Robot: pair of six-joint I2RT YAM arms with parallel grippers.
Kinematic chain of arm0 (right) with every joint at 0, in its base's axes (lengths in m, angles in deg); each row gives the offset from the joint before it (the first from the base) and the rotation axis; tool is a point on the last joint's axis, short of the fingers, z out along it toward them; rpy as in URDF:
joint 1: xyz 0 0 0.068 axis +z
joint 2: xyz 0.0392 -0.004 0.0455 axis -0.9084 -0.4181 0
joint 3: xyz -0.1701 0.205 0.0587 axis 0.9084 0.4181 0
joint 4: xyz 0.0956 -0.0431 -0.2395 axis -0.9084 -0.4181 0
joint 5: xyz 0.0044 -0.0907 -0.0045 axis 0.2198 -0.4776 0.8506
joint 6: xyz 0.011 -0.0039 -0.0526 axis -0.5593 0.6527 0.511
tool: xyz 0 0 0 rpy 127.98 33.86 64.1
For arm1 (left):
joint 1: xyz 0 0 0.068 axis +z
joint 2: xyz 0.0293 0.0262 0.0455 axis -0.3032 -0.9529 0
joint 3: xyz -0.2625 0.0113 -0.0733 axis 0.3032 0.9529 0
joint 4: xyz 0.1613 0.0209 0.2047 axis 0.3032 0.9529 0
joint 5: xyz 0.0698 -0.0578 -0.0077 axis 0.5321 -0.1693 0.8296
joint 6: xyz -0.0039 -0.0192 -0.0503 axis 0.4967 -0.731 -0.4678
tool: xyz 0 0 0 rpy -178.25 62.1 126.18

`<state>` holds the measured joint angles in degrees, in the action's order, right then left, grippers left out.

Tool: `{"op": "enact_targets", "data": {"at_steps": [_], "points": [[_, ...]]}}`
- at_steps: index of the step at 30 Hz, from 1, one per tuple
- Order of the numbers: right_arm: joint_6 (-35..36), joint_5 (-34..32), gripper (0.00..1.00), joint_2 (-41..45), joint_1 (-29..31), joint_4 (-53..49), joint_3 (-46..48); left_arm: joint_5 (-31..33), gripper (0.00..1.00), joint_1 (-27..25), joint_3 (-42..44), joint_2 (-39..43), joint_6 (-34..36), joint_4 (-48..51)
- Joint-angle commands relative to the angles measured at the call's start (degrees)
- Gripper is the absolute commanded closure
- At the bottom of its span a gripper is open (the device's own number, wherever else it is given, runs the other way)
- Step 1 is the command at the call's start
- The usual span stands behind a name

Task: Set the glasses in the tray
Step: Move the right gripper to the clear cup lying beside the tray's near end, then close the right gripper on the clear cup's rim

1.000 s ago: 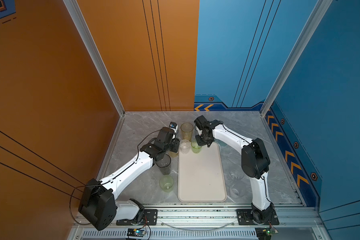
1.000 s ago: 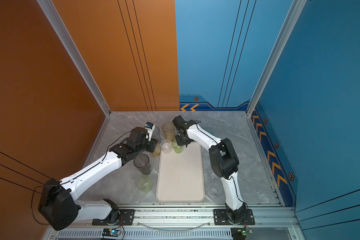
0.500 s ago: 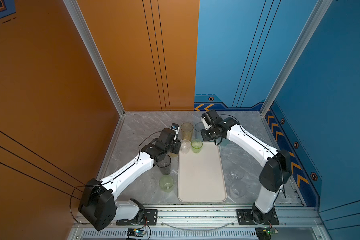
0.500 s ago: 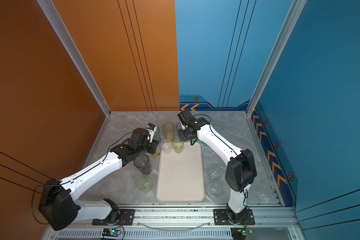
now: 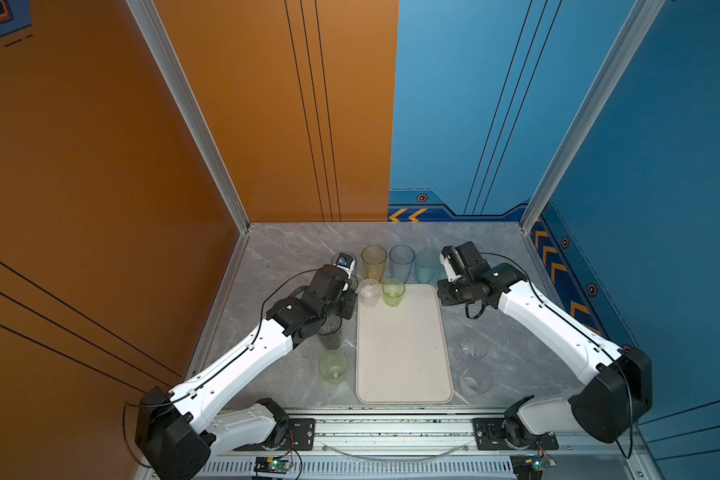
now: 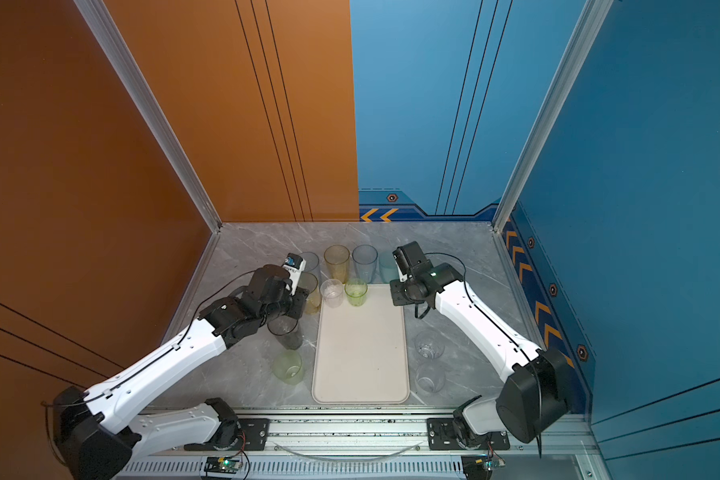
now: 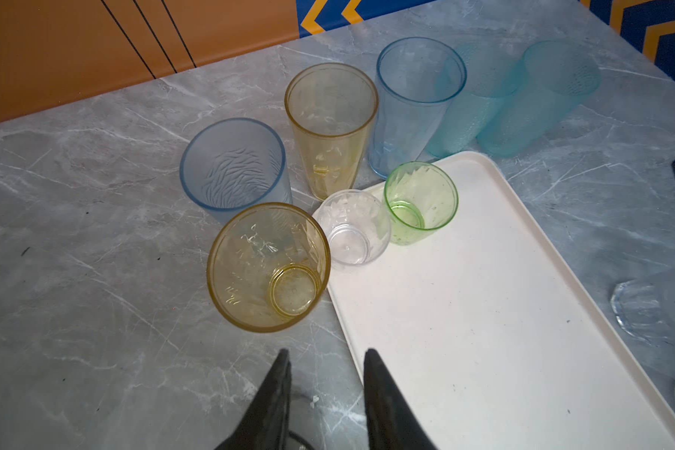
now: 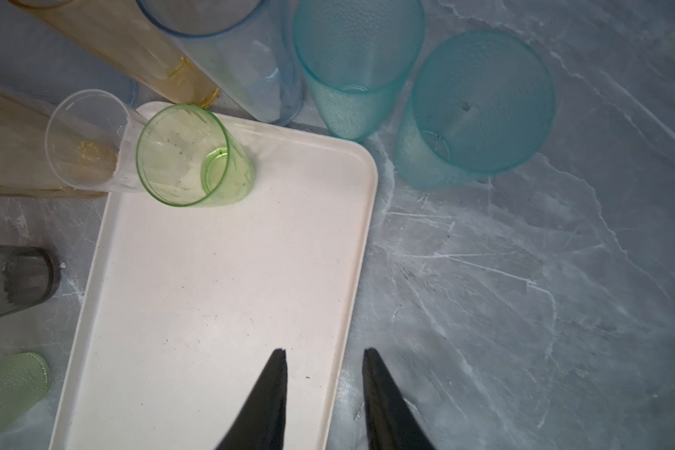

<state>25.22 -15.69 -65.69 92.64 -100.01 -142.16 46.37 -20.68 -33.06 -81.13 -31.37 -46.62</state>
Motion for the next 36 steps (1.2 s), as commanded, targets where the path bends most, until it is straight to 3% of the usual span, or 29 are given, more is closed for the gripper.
{"op": "enact_targets", "data": {"at_steps": [1,7,16,36], "points": [[-2.8,-1.9,0.67,6.6,-2.2,-0.7,4.3,3.4,0.67,-1.9,0.7,1.2,-2.4,3.5],[-5.5,-3.8,0.68,16.8,-6.9,-8.4,11.3,1.5,0.68,-4.1,0.6,-1.2,-2.1,-0.8],[-10.8,-3.9,0.71,25.1,-8.0,-12.4,19.7,-3.9,0.67,-4.1,-0.7,-6.9,0.1,-6.4],[-11.2,-5.0,0.72,16.7,-10.2,-12.5,19.9,-7.8,0.67,-2.1,-0.8,-11.4,1.7,-10.1]]}}
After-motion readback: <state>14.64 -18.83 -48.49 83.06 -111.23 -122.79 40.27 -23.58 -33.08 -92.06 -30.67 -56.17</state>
